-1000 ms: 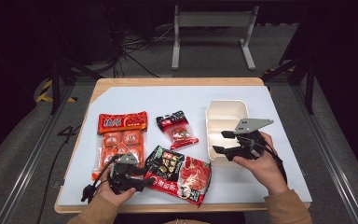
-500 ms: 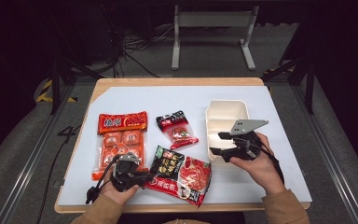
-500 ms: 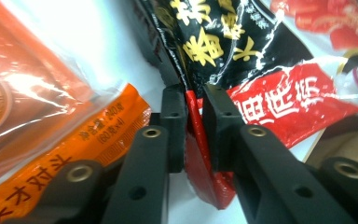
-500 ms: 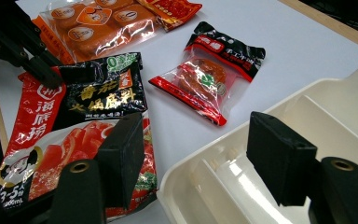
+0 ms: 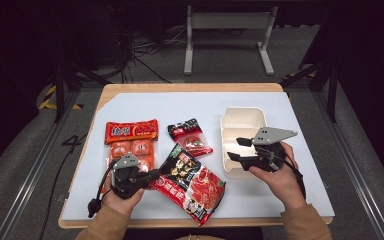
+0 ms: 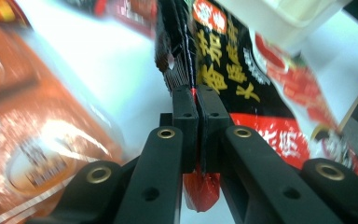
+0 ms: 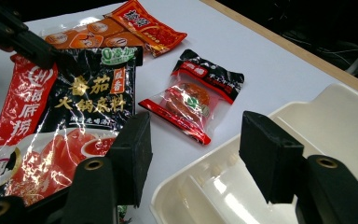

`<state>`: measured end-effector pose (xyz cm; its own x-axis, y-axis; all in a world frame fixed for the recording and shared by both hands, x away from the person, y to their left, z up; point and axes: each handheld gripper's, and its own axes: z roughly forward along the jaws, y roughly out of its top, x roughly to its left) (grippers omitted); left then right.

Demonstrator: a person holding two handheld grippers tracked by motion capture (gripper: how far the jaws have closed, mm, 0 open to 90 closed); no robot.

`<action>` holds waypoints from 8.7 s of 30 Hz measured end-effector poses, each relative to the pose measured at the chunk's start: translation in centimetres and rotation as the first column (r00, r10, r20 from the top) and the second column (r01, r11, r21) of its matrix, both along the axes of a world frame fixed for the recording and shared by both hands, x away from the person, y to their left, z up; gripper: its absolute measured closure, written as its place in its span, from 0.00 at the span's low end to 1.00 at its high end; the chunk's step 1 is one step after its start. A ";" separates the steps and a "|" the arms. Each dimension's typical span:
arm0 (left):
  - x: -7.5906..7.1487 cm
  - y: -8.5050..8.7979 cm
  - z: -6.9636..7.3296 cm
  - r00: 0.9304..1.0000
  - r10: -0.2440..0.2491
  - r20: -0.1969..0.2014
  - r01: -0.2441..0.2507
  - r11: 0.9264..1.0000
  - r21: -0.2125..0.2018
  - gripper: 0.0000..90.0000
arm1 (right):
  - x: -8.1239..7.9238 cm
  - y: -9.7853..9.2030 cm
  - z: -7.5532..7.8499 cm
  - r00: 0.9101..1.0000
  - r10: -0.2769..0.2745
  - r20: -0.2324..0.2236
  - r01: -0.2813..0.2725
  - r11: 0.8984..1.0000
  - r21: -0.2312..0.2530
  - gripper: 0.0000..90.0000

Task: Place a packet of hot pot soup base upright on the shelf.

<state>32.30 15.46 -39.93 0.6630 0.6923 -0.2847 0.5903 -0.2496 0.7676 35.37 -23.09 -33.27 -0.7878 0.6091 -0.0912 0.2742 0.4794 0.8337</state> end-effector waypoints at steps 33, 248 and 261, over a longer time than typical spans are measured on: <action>-1.8 -1.1 9.2 0.942 -0.126 0.311 0.142 0.990 -0.028 1.00 | -0.7 1.9 2.2 0.990 0.140 0.019 -0.142 0.982 0.129 0.52; 2.1 2.0 5.1 0.977 -0.013 0.213 0.025 0.998 -0.056 0.41 | 13.1 -9.0 0.8 0.984 -0.125 0.128 0.106 0.984 0.145 0.77; 3.2 1.7 4.7 0.977 0.007 0.214 -0.003 1.000 -0.019 0.36 | 11.6 -9.4 1.9 0.980 -0.180 0.087 0.155 0.959 0.238 0.43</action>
